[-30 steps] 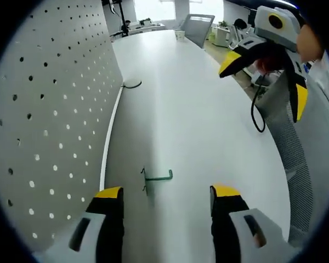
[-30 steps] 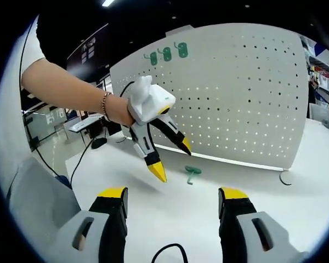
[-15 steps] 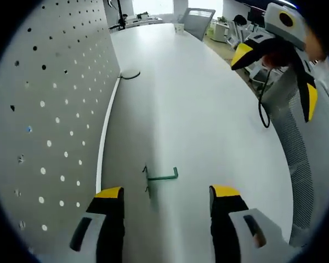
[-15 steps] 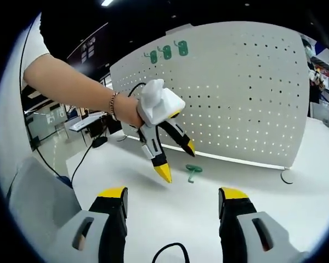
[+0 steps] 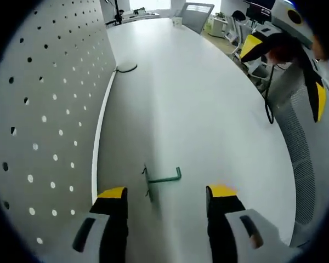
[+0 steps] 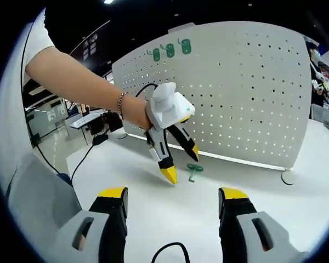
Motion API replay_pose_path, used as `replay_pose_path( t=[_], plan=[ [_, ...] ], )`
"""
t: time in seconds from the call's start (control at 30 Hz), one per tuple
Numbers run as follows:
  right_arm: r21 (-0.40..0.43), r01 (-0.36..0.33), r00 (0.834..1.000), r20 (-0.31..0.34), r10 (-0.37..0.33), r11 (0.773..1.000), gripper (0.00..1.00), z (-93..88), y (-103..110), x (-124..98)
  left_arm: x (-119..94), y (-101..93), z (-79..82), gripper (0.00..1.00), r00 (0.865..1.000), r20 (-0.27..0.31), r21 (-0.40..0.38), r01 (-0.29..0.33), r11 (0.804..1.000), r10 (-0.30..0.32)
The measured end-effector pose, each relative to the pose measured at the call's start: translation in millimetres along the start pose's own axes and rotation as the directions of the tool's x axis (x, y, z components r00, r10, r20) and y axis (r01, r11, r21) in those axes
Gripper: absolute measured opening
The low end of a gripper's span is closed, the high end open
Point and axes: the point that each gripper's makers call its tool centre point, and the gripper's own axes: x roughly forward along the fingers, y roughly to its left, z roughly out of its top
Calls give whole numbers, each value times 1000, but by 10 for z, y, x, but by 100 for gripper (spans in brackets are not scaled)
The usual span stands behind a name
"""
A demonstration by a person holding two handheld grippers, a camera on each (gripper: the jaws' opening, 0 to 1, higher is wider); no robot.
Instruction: Insert the hook assembly into the mounting plate slot until the hook locks in place.
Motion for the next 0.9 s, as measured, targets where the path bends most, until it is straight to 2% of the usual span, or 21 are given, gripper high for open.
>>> replay_pose_path(
  t=[0.13, 0.2, 0.3, 0.5, 0.7, 0.9],
  plan=[
    [10, 6, 1000, 6, -6, 1000, 65, 7, -17, -7, 33, -1, -44, 57, 1000, -23, -7, 2, 1000, -2],
    [11, 6, 1000, 5, -6, 1000, 65, 5, -16, -5, 20, 18, -14, 53, 1000, -9, -3, -10, 1000, 10],
    [13, 5, 1000, 6, -5, 1000, 65, 7, -13, 7, 36, 31, -20, 52, 1000, -8, -37, -1, 999, 1],
    [27, 11, 1000, 15, -11, 1000, 64, 25, -37, -7, 27, 65, -9, 47, 1000, 4, -52, -18, 998, 18],
    [40, 16, 1000, 19, -17, 999, 64, 29, -54, -7, 20, 86, -9, 37, 1000, 5, -61, -27, 998, 27],
    [47, 22, 1000, 17, -23, 999, 63, 24, -73, -11, 13, 133, -18, 20, 999, 5, -83, -52, 995, 53]
  ],
)
